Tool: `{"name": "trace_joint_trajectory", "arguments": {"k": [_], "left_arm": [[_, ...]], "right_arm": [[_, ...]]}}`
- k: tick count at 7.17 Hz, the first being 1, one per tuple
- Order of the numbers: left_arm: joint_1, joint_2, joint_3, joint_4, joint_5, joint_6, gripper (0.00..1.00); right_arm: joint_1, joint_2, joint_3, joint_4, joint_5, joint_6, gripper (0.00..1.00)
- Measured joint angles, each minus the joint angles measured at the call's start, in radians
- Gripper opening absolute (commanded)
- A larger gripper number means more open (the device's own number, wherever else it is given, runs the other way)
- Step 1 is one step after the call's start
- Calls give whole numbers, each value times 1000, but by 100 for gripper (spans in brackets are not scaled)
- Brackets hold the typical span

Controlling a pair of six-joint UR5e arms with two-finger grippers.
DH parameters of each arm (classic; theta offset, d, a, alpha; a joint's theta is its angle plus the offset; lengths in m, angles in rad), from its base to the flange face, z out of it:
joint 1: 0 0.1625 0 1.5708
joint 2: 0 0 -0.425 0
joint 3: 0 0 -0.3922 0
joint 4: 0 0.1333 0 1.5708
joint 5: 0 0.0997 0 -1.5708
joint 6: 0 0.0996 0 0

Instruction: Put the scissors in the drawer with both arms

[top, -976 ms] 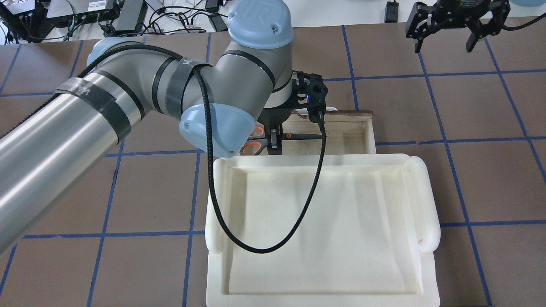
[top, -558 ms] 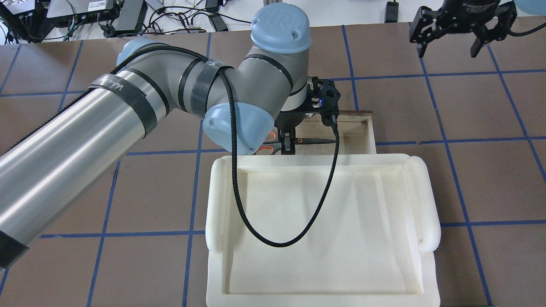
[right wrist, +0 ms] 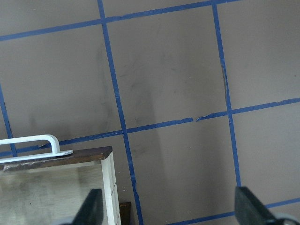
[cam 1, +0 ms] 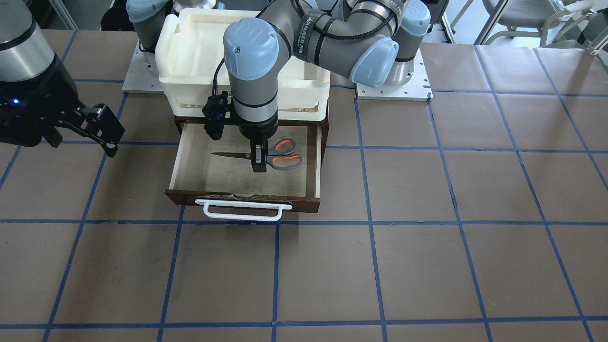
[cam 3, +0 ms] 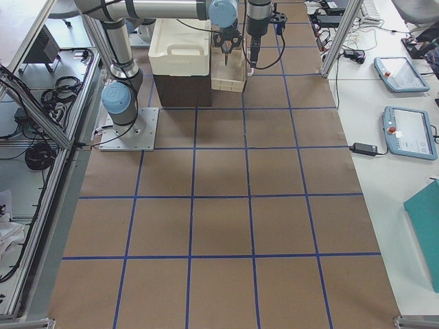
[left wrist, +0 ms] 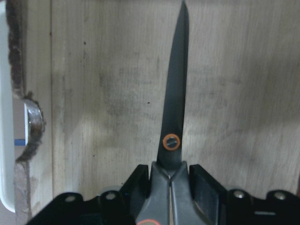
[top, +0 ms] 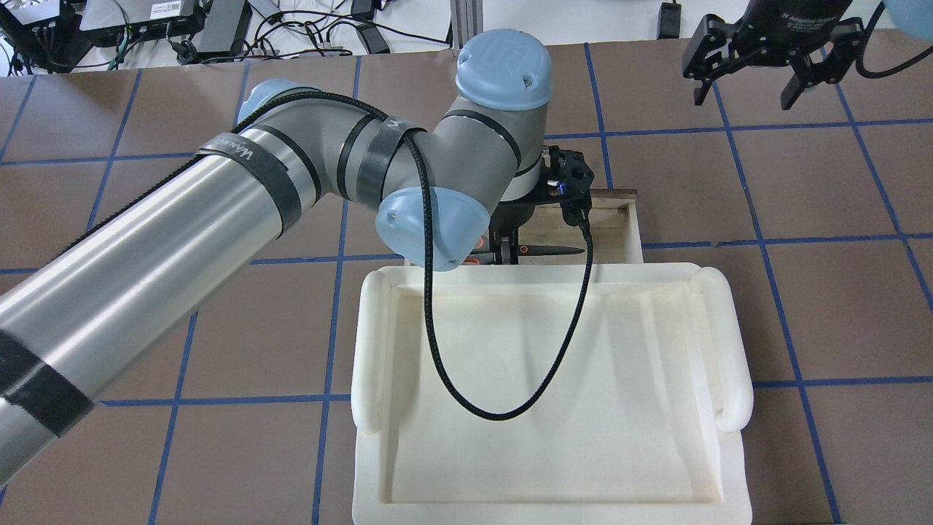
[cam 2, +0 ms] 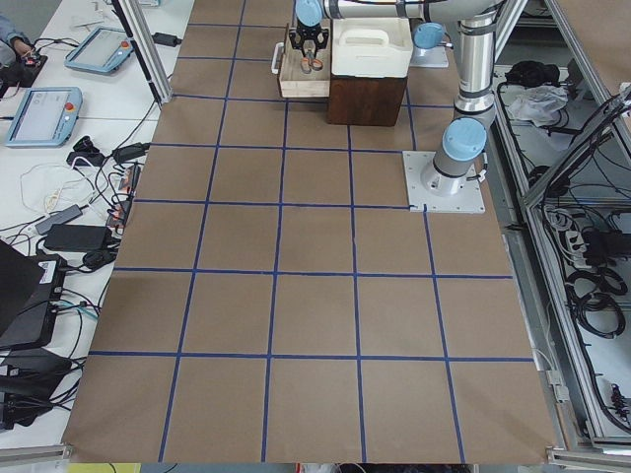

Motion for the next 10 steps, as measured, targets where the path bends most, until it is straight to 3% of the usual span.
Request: {"name": "trace_joint_trajectory", "arguments": {"k": [4,10], "left_arm": [[0,-29,-1,19,0,15,0],[0,-58,-16,30,-1,16,0]], "right_arm": [[4,-17,2,50,55,-132,100],[30,-19,5,64,71,-59,100]]}}
